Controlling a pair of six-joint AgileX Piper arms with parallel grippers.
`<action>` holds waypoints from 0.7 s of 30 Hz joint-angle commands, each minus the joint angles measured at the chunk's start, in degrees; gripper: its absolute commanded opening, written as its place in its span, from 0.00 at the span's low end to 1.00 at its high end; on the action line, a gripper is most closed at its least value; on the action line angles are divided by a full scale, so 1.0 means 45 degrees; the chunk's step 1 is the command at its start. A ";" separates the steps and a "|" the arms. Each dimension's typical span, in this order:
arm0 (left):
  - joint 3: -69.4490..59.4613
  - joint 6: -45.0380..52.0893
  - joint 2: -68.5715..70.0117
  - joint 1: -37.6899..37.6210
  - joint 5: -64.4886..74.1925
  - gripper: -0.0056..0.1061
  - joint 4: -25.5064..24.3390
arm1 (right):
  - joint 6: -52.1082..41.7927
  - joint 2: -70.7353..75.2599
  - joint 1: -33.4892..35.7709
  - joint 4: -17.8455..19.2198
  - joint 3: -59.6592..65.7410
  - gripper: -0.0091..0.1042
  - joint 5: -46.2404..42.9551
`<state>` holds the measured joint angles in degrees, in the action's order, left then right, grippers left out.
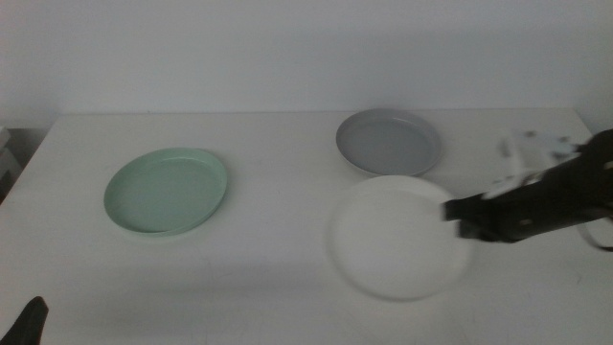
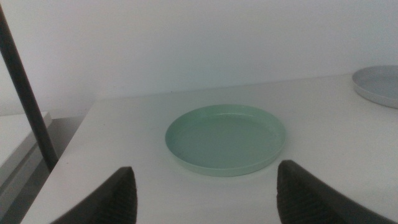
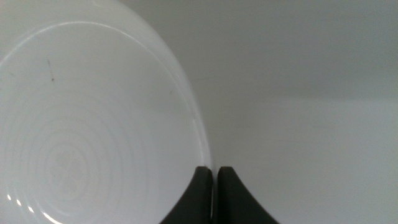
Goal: Stack the three bowls on top of each other.
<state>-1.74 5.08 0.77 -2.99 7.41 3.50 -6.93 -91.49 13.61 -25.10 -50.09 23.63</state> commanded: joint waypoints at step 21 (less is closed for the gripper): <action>0.0076 -0.0114 0.0171 0.0012 -0.0998 0.71 0.0057 | -0.0607 -0.1554 0.2135 -0.0974 -0.0350 0.32 -0.1656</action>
<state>-1.74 5.08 0.77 -2.99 7.41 3.50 -8.21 -100.71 23.02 -29.00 -50.09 17.58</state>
